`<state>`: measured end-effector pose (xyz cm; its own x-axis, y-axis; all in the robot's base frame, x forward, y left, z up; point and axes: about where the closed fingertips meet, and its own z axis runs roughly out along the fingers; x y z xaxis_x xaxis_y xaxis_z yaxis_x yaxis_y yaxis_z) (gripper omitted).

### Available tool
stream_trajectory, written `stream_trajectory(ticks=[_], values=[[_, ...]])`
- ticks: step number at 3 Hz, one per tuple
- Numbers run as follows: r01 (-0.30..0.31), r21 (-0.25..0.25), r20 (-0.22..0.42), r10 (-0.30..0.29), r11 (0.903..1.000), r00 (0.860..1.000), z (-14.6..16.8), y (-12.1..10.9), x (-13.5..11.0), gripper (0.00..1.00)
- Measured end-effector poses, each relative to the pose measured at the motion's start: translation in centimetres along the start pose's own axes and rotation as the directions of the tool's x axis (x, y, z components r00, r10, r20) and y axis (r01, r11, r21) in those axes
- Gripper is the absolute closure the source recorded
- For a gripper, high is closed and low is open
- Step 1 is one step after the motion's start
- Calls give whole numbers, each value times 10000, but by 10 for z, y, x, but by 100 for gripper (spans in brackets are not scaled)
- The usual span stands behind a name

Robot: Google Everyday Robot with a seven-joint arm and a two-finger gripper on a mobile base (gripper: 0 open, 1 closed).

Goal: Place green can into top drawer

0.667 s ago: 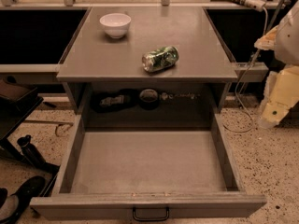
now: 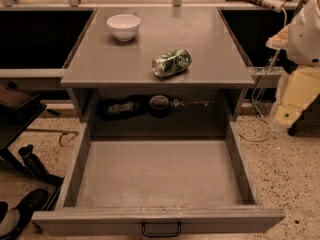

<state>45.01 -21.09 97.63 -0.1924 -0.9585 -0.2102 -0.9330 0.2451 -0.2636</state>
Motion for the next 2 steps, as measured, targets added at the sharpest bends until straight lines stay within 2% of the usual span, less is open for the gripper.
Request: stream_trajectory(ticks=[1, 2], values=[[498, 181, 250, -502, 9986, 9984, 13, -26, -14, 0], [863, 53, 623, -865, 9963, 9943, 35, -46, -30, 0]])
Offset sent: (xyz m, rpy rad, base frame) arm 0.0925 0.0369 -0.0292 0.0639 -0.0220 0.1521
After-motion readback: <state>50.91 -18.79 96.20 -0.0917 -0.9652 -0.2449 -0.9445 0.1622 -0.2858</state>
